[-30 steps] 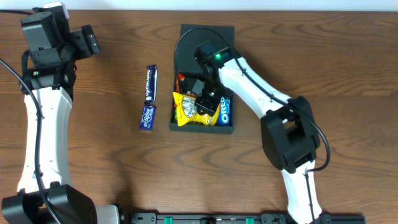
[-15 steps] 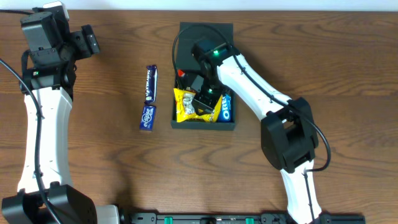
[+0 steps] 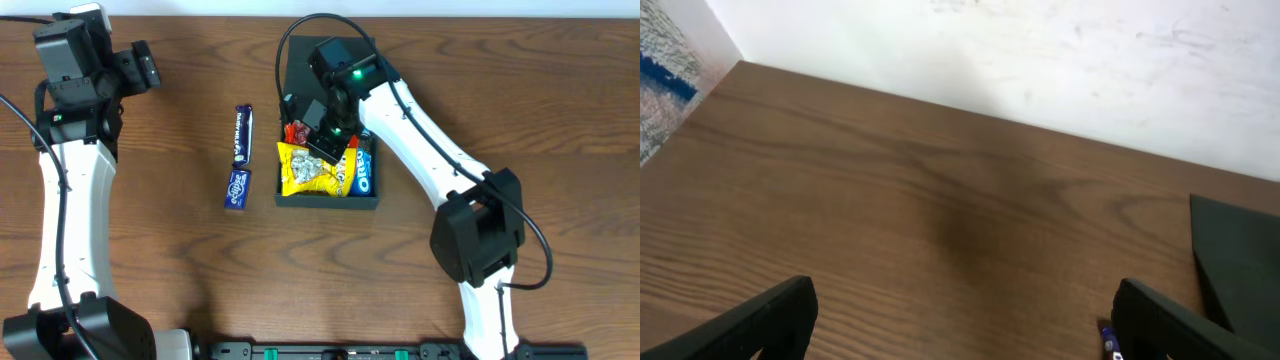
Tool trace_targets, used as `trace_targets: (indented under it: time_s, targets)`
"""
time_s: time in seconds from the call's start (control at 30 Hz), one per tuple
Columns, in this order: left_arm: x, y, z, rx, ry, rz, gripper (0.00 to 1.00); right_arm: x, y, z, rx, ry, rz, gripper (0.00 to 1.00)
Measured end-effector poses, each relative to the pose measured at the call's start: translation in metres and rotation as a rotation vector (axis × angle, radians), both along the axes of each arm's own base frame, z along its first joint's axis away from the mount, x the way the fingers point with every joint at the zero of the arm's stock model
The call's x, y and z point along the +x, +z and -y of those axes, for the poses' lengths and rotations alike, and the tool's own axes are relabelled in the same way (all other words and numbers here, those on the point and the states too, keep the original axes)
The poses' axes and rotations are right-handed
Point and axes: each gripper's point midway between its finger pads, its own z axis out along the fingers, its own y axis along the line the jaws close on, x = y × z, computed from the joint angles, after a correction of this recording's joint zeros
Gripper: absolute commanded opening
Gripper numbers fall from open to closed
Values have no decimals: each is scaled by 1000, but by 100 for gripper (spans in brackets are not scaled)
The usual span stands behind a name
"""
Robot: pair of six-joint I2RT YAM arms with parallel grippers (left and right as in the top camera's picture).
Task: Pack container
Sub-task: 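Push the yellow bag down into the box with the right gripper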
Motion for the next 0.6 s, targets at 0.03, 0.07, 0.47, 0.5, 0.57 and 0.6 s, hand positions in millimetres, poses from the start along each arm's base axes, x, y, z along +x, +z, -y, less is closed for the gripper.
trace_targets:
  time_s: [0.03, 0.07, 0.47, 0.5, 0.57, 0.6]
  targets:
    - [0, -1, 0, -1, 0, -4, 95, 0, 1, -2, 14, 5, 1, 1]
    - [-1, -2, 0, -2, 0, -8, 95, 0, 2, -5, 27, 12, -1, 2]
    - [-2, -3, 0, -3, 0, -16, 95, -4, -54, -16, 39, 41, -123, 1]
    - [-2, -4, 0, -3, 0, -16, 95, -4, -56, -17, 41, 41, -128, 1]
    - [-2, -4, 0, -3, 0, -16, 95, -4, -58, -18, 44, 42, -134, 1]
    - [-2, -4, 0, -3, 0, -16, 95, -4, -59, -18, 44, 42, -135, 1]
